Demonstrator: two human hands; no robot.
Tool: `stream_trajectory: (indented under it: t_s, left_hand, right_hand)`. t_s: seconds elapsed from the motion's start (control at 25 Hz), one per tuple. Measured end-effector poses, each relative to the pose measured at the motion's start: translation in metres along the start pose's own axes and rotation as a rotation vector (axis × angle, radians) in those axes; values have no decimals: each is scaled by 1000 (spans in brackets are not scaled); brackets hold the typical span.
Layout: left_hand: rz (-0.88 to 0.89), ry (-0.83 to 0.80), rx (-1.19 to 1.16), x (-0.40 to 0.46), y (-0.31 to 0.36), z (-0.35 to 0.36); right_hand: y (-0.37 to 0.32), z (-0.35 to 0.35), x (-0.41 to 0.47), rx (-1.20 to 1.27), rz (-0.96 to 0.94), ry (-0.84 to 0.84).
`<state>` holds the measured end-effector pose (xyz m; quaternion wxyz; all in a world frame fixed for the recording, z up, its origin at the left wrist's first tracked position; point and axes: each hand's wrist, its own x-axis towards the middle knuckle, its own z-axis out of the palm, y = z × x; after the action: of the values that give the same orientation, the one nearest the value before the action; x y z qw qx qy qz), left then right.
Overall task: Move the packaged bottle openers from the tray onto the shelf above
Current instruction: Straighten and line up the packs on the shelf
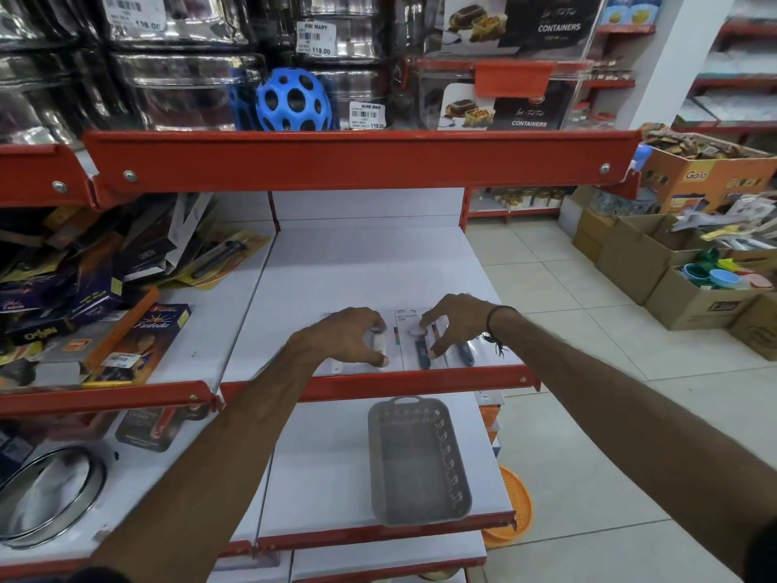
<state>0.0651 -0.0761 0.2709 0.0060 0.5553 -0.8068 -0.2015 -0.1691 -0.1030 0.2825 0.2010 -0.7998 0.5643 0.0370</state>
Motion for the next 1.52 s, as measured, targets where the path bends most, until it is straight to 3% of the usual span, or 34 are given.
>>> stream_trajectory:
  t_s: [0.32, 0.68, 0.88, 1.08, 1.52]
  left_hand:
    - [-23, 7, -6, 2, 2, 4]
    - [-32, 0, -18, 8, 5, 1]
    - [25, 79, 0, 15, 31, 7]
    - [69, 24, 65, 21, 56, 17]
    - [-7, 13, 28, 26, 55, 21]
  right_hand:
    - [-2, 7, 9, -52, 6, 38]
    - [4, -4, -6, 114, -32, 11]
    - [36, -21, -19, 37, 9, 13]
    - [54, -21, -29, 16, 35, -28]
    - [49, -12, -20, -81, -1, -34]
